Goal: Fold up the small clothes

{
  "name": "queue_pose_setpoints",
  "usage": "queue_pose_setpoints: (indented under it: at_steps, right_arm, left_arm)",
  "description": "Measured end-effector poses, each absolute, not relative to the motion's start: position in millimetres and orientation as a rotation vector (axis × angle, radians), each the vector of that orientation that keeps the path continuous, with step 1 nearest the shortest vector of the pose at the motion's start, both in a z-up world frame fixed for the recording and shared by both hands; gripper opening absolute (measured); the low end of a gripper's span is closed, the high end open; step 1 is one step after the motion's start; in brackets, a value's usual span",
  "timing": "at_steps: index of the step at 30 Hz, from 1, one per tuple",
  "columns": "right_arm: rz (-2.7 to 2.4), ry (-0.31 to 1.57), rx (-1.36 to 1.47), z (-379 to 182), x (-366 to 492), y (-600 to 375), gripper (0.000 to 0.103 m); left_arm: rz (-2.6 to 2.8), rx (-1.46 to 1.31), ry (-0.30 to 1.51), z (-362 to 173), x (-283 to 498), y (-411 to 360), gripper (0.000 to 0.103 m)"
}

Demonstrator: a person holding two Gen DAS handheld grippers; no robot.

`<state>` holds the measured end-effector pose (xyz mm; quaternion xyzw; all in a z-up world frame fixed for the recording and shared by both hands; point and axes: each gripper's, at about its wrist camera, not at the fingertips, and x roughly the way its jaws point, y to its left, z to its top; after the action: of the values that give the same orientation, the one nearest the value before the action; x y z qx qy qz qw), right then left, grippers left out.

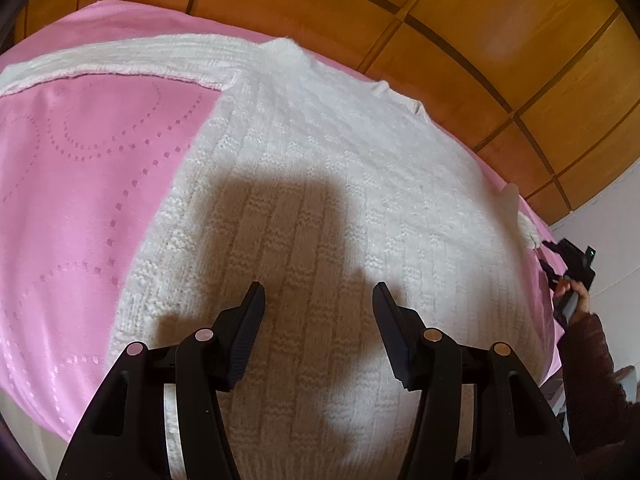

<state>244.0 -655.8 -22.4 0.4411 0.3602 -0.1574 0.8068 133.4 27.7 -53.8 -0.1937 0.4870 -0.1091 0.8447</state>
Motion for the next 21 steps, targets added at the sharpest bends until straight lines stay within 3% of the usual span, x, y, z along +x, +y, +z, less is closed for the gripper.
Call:
queue_pose_setpoints:
  at_steps: [2, 4, 5, 10, 13, 14, 16, 17, 19, 21]
  right_arm:
    - [-0.385, 0.779, 0.933, -27, 259, -659, 0.048]
    - [-0.419, 0.8, 0.898, -29, 276, -660, 0.015]
    - [-0.433, 0.832, 0.861, -28, 285, -659, 0.006]
    - [-0.531, 0.759, 0.606, 23, 265, -652, 0.005]
    - [-0.641, 0.82, 0.583, 17, 243, -672, 0.005]
    - [-0.638, 0.852, 0.589, 10, 236, -676, 0.007]
    - [-0.621, 0.865, 0.63, 4, 223, -676, 0.028]
    - [-0.612, 0.841, 0.667, 4, 211, -674, 0.051]
    - [-0.565, 0.807, 0.712, 9, 196, -663, 0.056]
    - [-0.461, 0.815, 0.729, 13, 183, -640, 0.064]
  left_arm:
    - [-0.221, -0.403, 1.034, -54, 135, 27, 0.054]
    - [-0.217, -0.401, 1.037, -54, 135, 27, 0.054]
    - [-0.215, -0.395, 1.038, -54, 136, 26, 0.054]
    - [-0.206, -0.384, 1.023, -51, 133, 35, 0.054]
    - [-0.189, -0.398, 1.015, -51, 130, 51, 0.054]
    - [-0.179, -0.398, 1.01, -50, 128, 55, 0.054]
    - [-0.161, -0.398, 0.996, -46, 123, 67, 0.054]
    - [-0.153, -0.397, 0.989, -45, 121, 73, 0.06]
    - [-0.128, -0.39, 0.968, -41, 113, 86, 0.071]
    - [-0.095, -0.393, 0.949, -39, 104, 103, 0.071]
